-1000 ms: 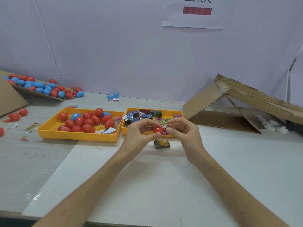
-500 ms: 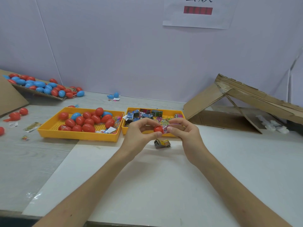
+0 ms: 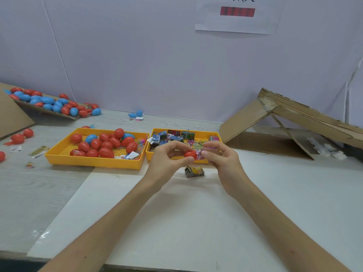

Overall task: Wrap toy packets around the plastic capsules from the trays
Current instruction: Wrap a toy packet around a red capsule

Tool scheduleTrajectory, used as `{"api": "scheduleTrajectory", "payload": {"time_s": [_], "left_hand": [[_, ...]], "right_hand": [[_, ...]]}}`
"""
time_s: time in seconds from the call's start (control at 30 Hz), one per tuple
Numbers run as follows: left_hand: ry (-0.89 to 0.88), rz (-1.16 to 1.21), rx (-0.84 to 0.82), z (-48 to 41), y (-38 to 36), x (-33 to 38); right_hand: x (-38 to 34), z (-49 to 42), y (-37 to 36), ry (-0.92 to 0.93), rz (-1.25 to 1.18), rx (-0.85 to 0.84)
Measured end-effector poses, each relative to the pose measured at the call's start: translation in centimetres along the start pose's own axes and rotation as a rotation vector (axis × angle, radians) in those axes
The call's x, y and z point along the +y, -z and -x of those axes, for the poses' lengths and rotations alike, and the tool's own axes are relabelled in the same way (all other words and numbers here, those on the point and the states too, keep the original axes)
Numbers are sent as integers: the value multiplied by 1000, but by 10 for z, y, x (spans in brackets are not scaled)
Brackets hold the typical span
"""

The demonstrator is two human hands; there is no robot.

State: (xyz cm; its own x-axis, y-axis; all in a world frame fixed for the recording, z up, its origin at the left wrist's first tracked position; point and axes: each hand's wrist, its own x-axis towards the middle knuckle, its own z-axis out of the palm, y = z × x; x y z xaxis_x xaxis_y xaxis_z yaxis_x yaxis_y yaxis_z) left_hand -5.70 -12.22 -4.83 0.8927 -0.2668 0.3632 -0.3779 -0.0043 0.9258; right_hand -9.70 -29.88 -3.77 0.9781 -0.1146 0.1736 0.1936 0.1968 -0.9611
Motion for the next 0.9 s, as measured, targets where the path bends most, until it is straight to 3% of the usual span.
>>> {"api": "scheduleTrajectory", "payload": {"time_s": [0.33, 0.9], "left_hand": [[28, 34, 8, 1, -1, 3], [-27, -74, -25, 2, 0, 5]], "right_hand": [[0, -2, 0, -31, -98, 1], [3, -2, 0, -37, -46, 21]]}}
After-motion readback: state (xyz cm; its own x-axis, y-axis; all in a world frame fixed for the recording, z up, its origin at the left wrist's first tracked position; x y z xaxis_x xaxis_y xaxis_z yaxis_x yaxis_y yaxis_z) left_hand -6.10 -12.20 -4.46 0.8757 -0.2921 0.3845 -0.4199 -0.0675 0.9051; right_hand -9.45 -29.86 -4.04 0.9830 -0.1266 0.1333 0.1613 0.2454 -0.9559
